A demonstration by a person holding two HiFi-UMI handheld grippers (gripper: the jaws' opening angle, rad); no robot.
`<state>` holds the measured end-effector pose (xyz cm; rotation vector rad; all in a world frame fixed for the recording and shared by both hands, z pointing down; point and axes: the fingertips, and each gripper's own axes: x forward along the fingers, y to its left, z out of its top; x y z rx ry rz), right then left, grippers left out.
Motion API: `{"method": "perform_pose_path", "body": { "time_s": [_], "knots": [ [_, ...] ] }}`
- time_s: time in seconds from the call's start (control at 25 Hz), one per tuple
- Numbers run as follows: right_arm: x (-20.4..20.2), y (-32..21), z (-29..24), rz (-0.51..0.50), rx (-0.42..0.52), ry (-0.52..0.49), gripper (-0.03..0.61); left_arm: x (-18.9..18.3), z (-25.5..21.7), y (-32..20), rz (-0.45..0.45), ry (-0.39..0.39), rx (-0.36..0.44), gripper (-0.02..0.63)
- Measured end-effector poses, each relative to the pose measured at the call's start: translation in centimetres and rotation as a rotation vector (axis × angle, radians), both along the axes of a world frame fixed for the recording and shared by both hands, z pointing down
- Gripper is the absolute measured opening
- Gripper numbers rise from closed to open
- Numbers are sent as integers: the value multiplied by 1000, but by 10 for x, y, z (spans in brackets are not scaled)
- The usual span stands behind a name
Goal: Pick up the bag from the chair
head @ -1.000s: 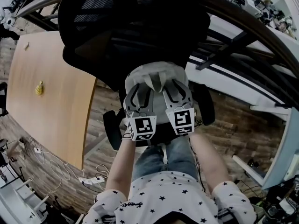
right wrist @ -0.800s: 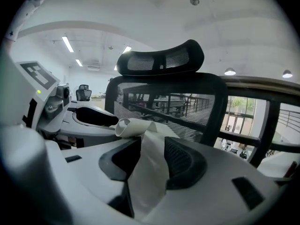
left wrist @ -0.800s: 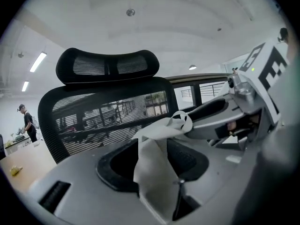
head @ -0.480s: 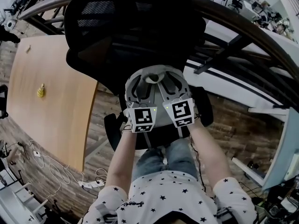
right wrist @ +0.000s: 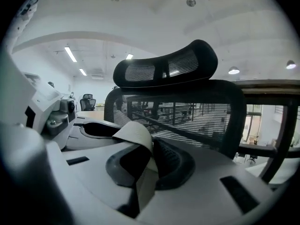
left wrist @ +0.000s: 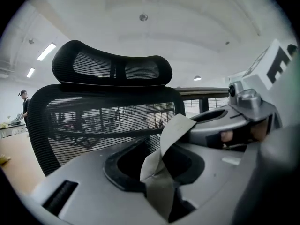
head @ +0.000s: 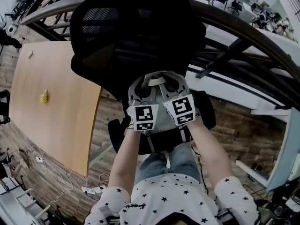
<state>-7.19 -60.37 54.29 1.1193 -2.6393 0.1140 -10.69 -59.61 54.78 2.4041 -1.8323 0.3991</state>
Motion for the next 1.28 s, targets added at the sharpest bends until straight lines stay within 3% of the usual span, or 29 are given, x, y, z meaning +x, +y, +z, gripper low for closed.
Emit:
{"method": "perform_pose_path", "body": {
  "time_s": [0.12,0.32,0.92,1.28],
  "knots": [
    [0,3,-2,7,-6,-22,-2,2,-2,3,11,10,6,62],
    [6,9,-14,45,-6,-56,-3,8,-13,12,33,36,25,18],
    [39,90,-65,94,60,-109,-3,39,-68,95,30,142,109,12],
    [74,171,-109,103,105,-151,-3,73,-113,178,26,137,180,12]
  ]
}}
